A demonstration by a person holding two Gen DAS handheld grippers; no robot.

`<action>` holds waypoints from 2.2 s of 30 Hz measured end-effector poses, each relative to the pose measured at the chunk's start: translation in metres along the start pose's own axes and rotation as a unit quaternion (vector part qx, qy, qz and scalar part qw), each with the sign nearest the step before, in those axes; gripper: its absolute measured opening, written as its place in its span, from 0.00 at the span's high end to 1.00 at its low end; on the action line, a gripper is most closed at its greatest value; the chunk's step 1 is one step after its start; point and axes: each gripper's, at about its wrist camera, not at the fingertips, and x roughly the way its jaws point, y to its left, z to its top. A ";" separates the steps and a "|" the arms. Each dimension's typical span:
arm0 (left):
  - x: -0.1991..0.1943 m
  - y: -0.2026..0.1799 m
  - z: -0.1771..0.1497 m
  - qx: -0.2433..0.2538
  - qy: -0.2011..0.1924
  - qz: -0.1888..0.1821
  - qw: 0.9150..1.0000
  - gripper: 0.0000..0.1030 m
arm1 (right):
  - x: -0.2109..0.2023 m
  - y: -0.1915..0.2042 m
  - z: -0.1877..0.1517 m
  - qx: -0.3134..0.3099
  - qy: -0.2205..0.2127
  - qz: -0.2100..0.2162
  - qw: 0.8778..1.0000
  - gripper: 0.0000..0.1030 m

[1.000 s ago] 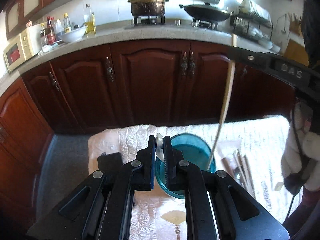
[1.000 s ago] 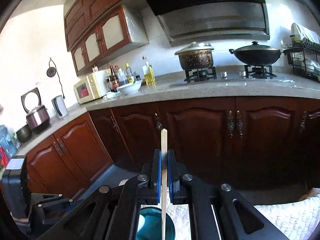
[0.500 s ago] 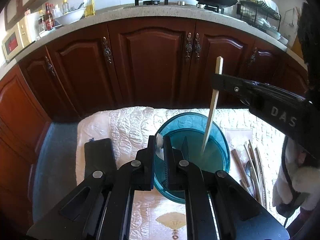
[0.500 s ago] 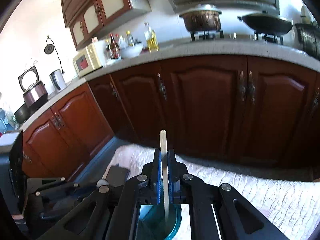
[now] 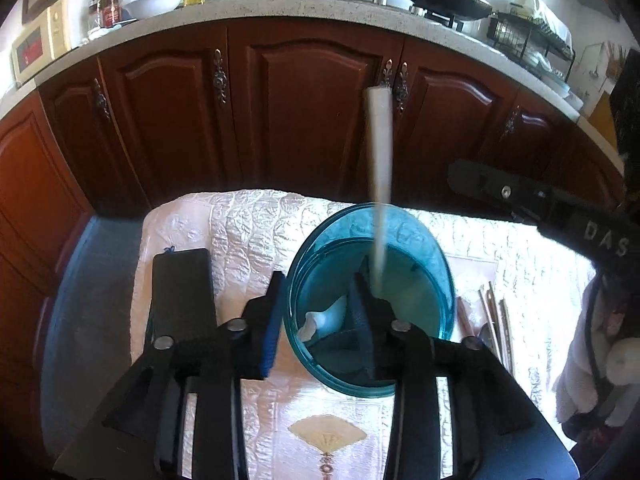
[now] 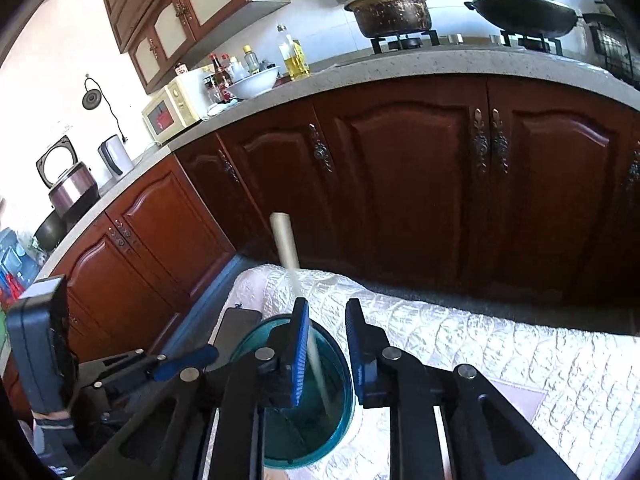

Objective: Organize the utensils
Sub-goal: 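Drop the spoon into the teal-topped holder with the left tool while the right tool drops the chopstick in, then move both open tools back over the utensils on the mat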

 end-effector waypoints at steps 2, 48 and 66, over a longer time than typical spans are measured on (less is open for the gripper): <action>-0.006 -0.002 -0.001 -0.001 -0.006 -0.002 1.000 0.64 | -0.007 0.000 -0.003 -0.002 -0.001 -0.001 1.000 0.83; -0.056 -0.152 -0.057 0.093 -0.045 -0.055 0.993 0.63 | -0.178 -0.068 -0.118 0.054 -0.019 -0.150 0.987 0.61; -0.030 -0.137 -0.067 0.071 -0.008 -0.055 0.996 0.63 | -0.152 -0.089 -0.138 0.075 0.023 -0.154 0.985 0.60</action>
